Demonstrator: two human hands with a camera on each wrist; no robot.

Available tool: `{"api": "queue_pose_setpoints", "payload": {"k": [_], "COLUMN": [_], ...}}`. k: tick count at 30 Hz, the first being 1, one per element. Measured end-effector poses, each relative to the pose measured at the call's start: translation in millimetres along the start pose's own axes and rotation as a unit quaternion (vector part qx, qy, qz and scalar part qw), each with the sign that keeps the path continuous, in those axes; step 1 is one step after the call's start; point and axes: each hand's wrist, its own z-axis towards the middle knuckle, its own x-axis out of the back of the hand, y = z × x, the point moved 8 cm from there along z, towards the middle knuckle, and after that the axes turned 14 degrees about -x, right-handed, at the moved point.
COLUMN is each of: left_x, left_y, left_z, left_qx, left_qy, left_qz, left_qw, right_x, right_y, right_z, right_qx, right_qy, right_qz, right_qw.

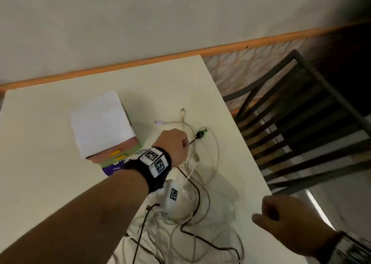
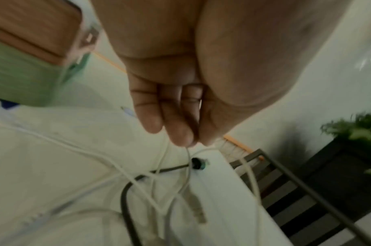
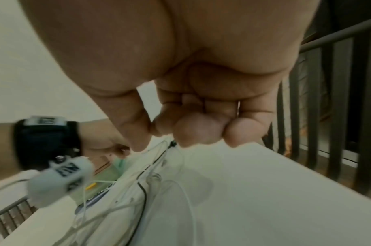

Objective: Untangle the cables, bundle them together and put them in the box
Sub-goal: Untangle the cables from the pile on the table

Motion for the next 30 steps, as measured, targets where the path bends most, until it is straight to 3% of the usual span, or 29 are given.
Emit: {"api": "queue_pose_setpoints", "payload": {"k": [5,9,13,16,19,23,27,30], "left_x": [-33,-41,-39,-28,-22,-7,2,2], "left_y": [-17,-15,-20,-41,-59,-52,-41,-35], "left_z": [40,49,42,33,23,9,-4,-10], "left_qx": [0.041,0.034,0.075,0.16,0.239,0.203,0.171,0.159], "left_qy": [-0.053,-0.035,-0.032,-0.007,0.026,0.05,0.126,0.133], "left_qz": [0.059,0.11,0.128,0.017,-0.159,-0.193,-0.388,-0.445], "left_qw": [0.996,0.993,0.988,0.987,0.958,0.959,0.897,0.871], "right_x": [-4,-1,4,11,10,6,19,24], "right_y": [-43,-64,-84,-103,-126,-151,-168,-181], "right_z": [18,31,39,42,47,64,83,84], "right_qx": [0.069,0.113,0.151,0.174,0.187,0.166,0.152,0.161], "right_qy": [-0.013,-0.032,-0.028,-0.028,-0.057,-0.053,0.014,0.025], "right_qz": [0.067,0.107,0.144,0.166,0.198,0.287,0.346,0.334], "right_qw": [0.995,0.987,0.978,0.97,0.961,0.942,0.926,0.928]}}
